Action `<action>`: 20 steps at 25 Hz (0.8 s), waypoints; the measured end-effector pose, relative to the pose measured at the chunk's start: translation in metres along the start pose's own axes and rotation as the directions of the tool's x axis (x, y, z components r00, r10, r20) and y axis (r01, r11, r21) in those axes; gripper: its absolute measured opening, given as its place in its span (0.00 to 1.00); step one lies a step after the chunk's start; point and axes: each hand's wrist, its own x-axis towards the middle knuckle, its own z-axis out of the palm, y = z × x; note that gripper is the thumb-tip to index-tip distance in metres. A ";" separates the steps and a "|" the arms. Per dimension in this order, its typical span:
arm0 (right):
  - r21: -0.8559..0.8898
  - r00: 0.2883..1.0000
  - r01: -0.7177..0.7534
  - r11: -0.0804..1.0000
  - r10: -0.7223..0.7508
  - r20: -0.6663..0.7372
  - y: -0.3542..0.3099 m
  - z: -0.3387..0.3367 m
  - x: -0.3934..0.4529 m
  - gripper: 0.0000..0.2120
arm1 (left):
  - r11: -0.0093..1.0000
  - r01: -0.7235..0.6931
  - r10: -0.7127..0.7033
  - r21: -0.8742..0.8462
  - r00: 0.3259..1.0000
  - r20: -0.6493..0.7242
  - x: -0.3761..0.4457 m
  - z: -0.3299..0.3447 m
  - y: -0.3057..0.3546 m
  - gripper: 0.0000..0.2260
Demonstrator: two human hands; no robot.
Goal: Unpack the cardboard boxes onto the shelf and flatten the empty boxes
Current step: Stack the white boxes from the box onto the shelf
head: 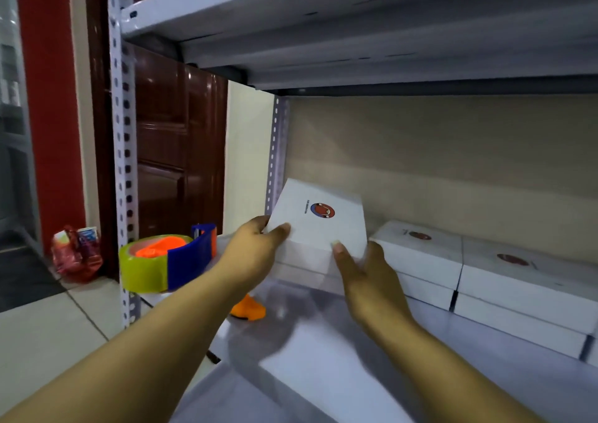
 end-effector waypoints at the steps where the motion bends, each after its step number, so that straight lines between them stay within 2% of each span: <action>1: -0.014 1.000 0.012 1.000 -0.012 -0.006 0.001 0.003 0.002 0.21 | 1.000 0.019 -0.019 0.010 1.000 0.018 0.006 -0.002 -0.002 0.10; 6: -0.084 0.997 0.072 0.994 -0.073 -0.004 0.004 0.020 0.019 0.18 | 0.996 0.039 -0.046 0.082 0.995 0.085 0.036 -0.014 -0.015 0.13; 11: -0.301 0.992 0.124 0.945 -0.126 0.014 0.008 0.028 0.033 0.30 | 0.985 0.078 -0.101 0.153 0.985 0.142 0.066 -0.015 -0.022 0.16; 15: -0.447 0.989 0.128 0.885 -0.146 -0.006 0.018 0.026 0.035 0.28 | 0.976 0.196 -0.213 0.092 0.946 0.243 0.080 -0.005 -0.025 0.10; 20: -0.634 0.989 0.111 0.765 -0.150 -0.008 0.023 0.018 0.038 0.28 | 0.988 0.138 -0.152 0.065 0.919 0.364 0.103 0.004 -0.040 0.13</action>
